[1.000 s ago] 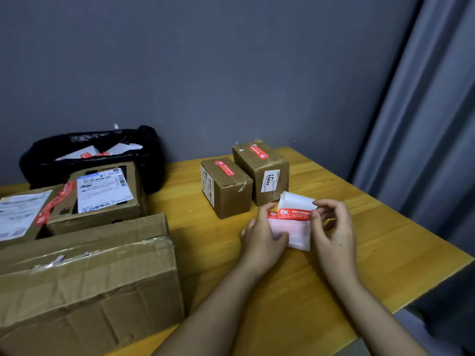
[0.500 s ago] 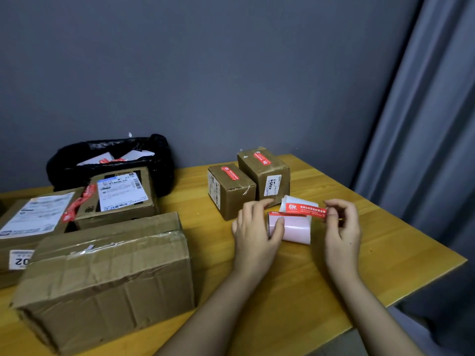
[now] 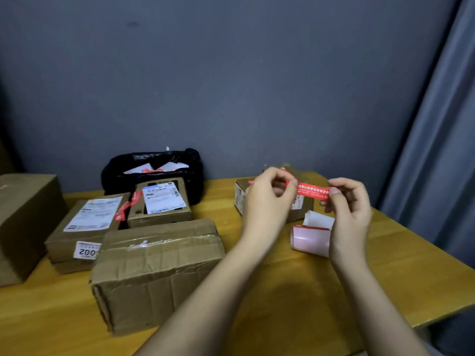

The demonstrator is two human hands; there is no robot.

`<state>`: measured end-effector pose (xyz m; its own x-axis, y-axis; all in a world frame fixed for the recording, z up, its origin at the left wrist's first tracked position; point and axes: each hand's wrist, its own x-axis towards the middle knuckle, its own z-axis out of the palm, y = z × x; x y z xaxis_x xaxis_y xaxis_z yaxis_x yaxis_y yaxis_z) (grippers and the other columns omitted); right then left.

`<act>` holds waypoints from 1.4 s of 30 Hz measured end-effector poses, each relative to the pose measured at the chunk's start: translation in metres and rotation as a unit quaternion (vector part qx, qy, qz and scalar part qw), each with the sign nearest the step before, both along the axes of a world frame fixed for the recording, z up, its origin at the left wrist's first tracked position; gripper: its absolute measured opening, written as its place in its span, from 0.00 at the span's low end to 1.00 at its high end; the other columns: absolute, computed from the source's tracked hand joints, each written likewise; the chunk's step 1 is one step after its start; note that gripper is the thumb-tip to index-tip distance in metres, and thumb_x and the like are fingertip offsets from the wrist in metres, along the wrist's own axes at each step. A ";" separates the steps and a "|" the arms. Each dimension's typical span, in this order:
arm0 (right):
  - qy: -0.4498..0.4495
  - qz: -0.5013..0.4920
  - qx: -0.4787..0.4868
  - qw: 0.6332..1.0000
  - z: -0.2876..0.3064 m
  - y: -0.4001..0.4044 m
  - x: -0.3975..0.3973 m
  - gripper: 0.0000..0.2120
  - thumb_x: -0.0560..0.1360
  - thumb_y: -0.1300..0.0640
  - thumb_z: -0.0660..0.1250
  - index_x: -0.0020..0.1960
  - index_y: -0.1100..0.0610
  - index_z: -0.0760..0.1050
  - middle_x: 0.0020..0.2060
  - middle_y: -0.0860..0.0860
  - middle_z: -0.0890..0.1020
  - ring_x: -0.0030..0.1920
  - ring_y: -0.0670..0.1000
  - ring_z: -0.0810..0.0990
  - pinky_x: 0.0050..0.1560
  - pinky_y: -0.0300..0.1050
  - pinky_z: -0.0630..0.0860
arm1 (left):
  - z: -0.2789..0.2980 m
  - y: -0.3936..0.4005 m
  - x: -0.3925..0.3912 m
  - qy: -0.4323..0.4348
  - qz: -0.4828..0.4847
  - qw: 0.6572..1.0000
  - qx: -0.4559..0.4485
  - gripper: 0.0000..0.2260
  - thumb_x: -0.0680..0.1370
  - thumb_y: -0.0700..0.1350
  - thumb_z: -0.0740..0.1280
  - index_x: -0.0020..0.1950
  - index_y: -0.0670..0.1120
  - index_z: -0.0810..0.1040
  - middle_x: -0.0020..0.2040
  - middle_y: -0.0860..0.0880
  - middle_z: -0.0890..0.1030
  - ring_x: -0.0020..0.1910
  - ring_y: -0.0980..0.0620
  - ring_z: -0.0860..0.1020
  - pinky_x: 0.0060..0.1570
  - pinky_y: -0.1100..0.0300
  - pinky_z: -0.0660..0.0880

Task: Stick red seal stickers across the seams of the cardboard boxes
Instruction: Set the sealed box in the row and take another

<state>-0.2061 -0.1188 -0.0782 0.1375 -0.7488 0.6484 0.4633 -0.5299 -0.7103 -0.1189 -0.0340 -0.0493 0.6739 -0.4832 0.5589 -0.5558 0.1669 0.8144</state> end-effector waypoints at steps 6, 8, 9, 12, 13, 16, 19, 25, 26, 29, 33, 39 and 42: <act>0.052 0.086 0.011 0.995 0.019 0.032 0.037 0.08 0.78 0.63 0.66 0.49 0.50 0.79 0.44 0.45 0.81 0.47 0.43 0.80 0.49 0.40 0.77 | 0.023 0.055 0.035 -0.041 0.088 0.995 0.003 0.04 0.75 0.45 0.70 0.40 0.52 0.80 0.42 0.52 0.82 0.38 0.60 0.78 0.44 0.65 0.75; 0.088 0.118 0.004 0.989 0.025 0.043 0.048 0.07 0.76 0.62 0.68 0.49 0.50 0.79 0.44 0.48 0.82 0.47 0.45 0.80 0.48 0.40 0.77 | 0.029 0.079 0.044 -0.050 0.101 0.994 0.016 0.04 0.75 0.44 0.70 0.40 0.52 0.81 0.38 0.53 0.81 0.38 0.60 0.78 0.43 0.65 0.74; 0.104 0.127 -0.009 0.986 0.028 0.049 0.053 0.08 0.76 0.63 0.68 0.48 0.51 0.79 0.43 0.49 0.81 0.45 0.44 0.80 0.47 0.37 0.76 | 0.030 0.090 0.048 -0.050 0.109 0.992 0.028 0.04 0.75 0.44 0.70 0.41 0.51 0.81 0.38 0.54 0.82 0.38 0.61 0.78 0.42 0.66 0.73; 0.150 0.150 -0.043 0.976 0.037 0.073 0.068 0.08 0.74 0.66 0.69 0.47 0.54 0.78 0.40 0.49 0.81 0.39 0.39 0.78 0.43 0.32 0.75 | 0.028 0.129 0.062 -0.047 0.154 0.985 0.060 0.03 0.75 0.45 0.70 0.42 0.52 0.82 0.38 0.55 0.83 0.39 0.60 0.79 0.43 0.64 0.74; 0.164 0.159 -0.051 0.972 0.039 0.081 0.072 0.08 0.74 0.67 0.69 0.47 0.55 0.78 0.39 0.48 0.80 0.38 0.39 0.78 0.42 0.32 0.75 | 0.026 0.141 0.065 -0.049 0.168 0.982 0.071 0.03 0.75 0.45 0.70 0.43 0.53 0.82 0.37 0.55 0.83 0.39 0.59 0.79 0.43 0.62 0.75; 0.235 0.162 -0.069 0.956 0.034 0.100 0.083 0.08 0.72 0.64 0.71 0.46 0.53 0.78 0.33 0.45 0.79 0.34 0.41 0.77 0.40 0.36 0.74 | 0.020 0.172 0.069 -0.054 0.203 0.970 0.118 0.07 0.74 0.45 0.71 0.49 0.55 0.78 0.35 0.55 0.80 0.37 0.61 0.78 0.41 0.60 0.75; 0.316 0.160 -0.090 0.931 0.024 0.114 0.090 0.06 0.72 0.58 0.71 0.46 0.49 0.76 0.32 0.45 0.79 0.34 0.44 0.76 0.42 0.45 0.75 | 0.011 0.194 0.072 -0.032 0.213 0.961 0.170 0.12 0.74 0.46 0.72 0.54 0.55 0.74 0.35 0.54 0.80 0.37 0.61 0.78 0.41 0.57 0.75; 0.347 0.156 -0.103 0.919 0.014 0.134 0.093 0.06 0.75 0.56 0.69 0.50 0.48 0.76 0.34 0.44 0.78 0.34 0.41 0.76 0.41 0.47 0.77 | -0.006 0.204 0.068 -0.034 0.226 0.952 0.202 0.10 0.77 0.45 0.67 0.57 0.55 0.73 0.37 0.55 0.77 0.41 0.57 0.78 0.40 0.56 0.74; 0.347 0.150 -0.102 0.920 0.012 0.136 0.092 0.06 0.75 0.56 0.69 0.50 0.48 0.76 0.34 0.43 0.77 0.34 0.40 0.76 0.41 0.46 0.77 | -0.009 0.204 0.067 -0.038 0.232 0.951 0.203 0.11 0.77 0.45 0.66 0.57 0.56 0.72 0.38 0.55 0.77 0.41 0.56 0.78 0.41 0.55 0.74; 0.355 0.147 -0.086 0.919 0.005 0.139 0.089 0.06 0.76 0.57 0.69 0.51 0.47 0.75 0.36 0.41 0.78 0.37 0.40 0.79 0.40 0.43 0.79 | -0.015 0.202 0.065 -0.035 0.238 0.950 0.201 0.11 0.78 0.44 0.66 0.58 0.56 0.71 0.39 0.54 0.77 0.40 0.55 0.77 0.40 0.56 0.72; 0.361 0.118 -0.105 0.919 -0.002 0.141 0.084 0.07 0.77 0.54 0.67 0.53 0.47 0.73 0.42 0.41 0.78 0.43 0.40 0.80 0.38 0.36 0.79 | -0.018 0.198 0.062 -0.051 0.255 0.944 0.203 0.11 0.78 0.45 0.65 0.58 0.57 0.70 0.40 0.55 0.77 0.41 0.55 0.77 0.39 0.57 0.73; 0.367 0.028 -0.194 0.909 -0.006 0.146 0.082 0.08 0.76 0.51 0.68 0.54 0.46 0.74 0.40 0.39 0.79 0.37 0.38 0.79 0.35 0.31 0.74 | -0.020 0.195 0.061 -0.053 0.254 0.943 0.208 0.12 0.78 0.46 0.65 0.59 0.56 0.70 0.39 0.55 0.77 0.42 0.53 0.78 0.44 0.53 0.74; 0.385 0.016 -0.206 0.900 -0.006 0.145 0.083 0.08 0.75 0.50 0.68 0.54 0.45 0.74 0.40 0.38 0.78 0.37 0.37 0.79 0.35 0.32 0.73 | -0.021 0.194 0.061 -0.059 0.259 0.941 0.209 0.12 0.77 0.46 0.65 0.59 0.56 0.70 0.38 0.55 0.76 0.42 0.53 0.78 0.48 0.50 0.75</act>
<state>-0.1233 0.0266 -0.0839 0.6815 -0.4549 0.5732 -0.0619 -0.8164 -0.5742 -0.0577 0.1602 -0.0701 0.8247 -0.3019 0.4783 -0.5651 -0.4731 0.6759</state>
